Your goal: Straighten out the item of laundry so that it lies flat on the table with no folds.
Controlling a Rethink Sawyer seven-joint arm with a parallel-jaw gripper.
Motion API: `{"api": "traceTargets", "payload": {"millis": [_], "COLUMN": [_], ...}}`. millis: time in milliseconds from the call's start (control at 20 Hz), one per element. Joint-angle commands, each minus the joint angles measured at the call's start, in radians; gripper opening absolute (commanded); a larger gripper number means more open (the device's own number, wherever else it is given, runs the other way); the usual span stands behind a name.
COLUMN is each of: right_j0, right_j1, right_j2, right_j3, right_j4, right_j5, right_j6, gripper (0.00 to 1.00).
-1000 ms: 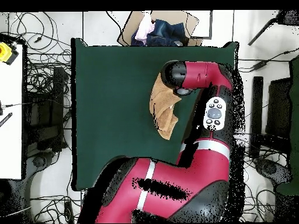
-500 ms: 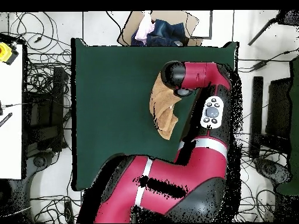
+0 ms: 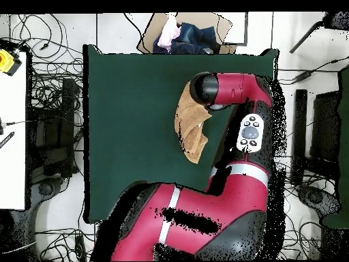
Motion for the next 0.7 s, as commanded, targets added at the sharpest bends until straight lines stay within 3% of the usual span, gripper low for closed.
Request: {"api": "traceTargets", "payload": {"millis": [50,350,700], "right_j0": [-0.041,-0.122,-0.155], "right_j1": [-0.142,-0.298,-0.363], "right_j2": [0.082,0.140,0.169], "right_j3": [0.247,0.449,0.519], "right_j4": [0.021,0.022,-0.001], "right_j5": [-0.029,-0.055,-0.040], "right_j6": [0.000,-0.104,-0.120], "gripper": [1.00,1.00,1.00]}}
